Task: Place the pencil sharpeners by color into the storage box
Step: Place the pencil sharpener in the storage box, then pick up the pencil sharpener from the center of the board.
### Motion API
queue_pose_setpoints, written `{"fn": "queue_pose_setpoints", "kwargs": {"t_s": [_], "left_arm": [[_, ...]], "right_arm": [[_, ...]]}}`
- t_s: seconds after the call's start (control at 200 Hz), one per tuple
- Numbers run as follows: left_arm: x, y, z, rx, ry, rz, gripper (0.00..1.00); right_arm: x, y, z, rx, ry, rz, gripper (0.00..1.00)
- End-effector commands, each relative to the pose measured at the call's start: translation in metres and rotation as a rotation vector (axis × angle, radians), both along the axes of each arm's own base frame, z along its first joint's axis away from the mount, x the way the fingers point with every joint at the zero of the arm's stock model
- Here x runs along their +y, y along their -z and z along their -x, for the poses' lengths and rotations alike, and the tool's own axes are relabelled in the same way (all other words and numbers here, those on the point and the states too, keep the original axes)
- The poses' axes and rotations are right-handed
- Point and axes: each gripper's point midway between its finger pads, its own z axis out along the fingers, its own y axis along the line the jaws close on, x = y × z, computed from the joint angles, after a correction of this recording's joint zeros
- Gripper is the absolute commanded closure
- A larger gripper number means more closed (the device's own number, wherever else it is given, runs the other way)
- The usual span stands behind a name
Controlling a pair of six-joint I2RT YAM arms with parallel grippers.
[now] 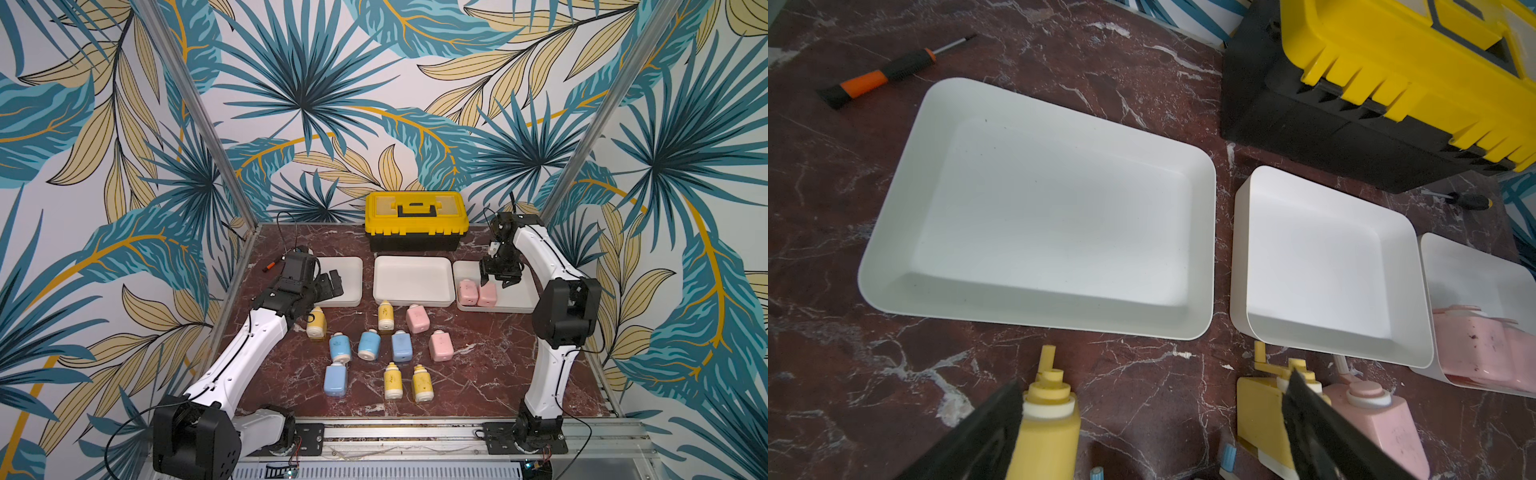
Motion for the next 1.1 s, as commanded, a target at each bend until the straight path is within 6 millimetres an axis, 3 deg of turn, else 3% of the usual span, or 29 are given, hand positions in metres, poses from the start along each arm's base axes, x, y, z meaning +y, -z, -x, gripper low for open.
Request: {"fn": "queue_pose_setpoints", "kwargs": {"t_s": [0.0,0.22,0.491,0.706,0.911,1.091], "left_arm": [[-0.004,-0.019,-0.004,-0.043,0.010,0.014,0.01],[-0.003,-0.022,-0.004,-0.052,0.007,0.020,0.00],[-0.002,-0.023,0.001,-0.058,-0.005,0.031,0.01],[0.004,-0.023,0.010,-0.067,-0.029,0.033,0.01],[0.006,-0.023,0.015,-0.074,-0.038,0.038,0.01],[0.005,-0.025,0.017,-0.080,-0.035,0.048,0.01]], "right_arm": [[0.001,-0.032,0.010,-0.054,0.035,-0.010,0.32],[0.027,-0.065,0.035,-0.135,0.045,-0.063,0.33],[0.098,-0.080,0.084,-0.184,-0.039,-0.154,0.18],[0.131,-0.068,0.122,-0.147,-0.083,-0.170,0.15],[0.156,-0.053,0.145,-0.103,-0.132,-0.162,0.11],[0.179,-0.027,0.161,-0.046,-0.160,-0.182,0.11]]}}
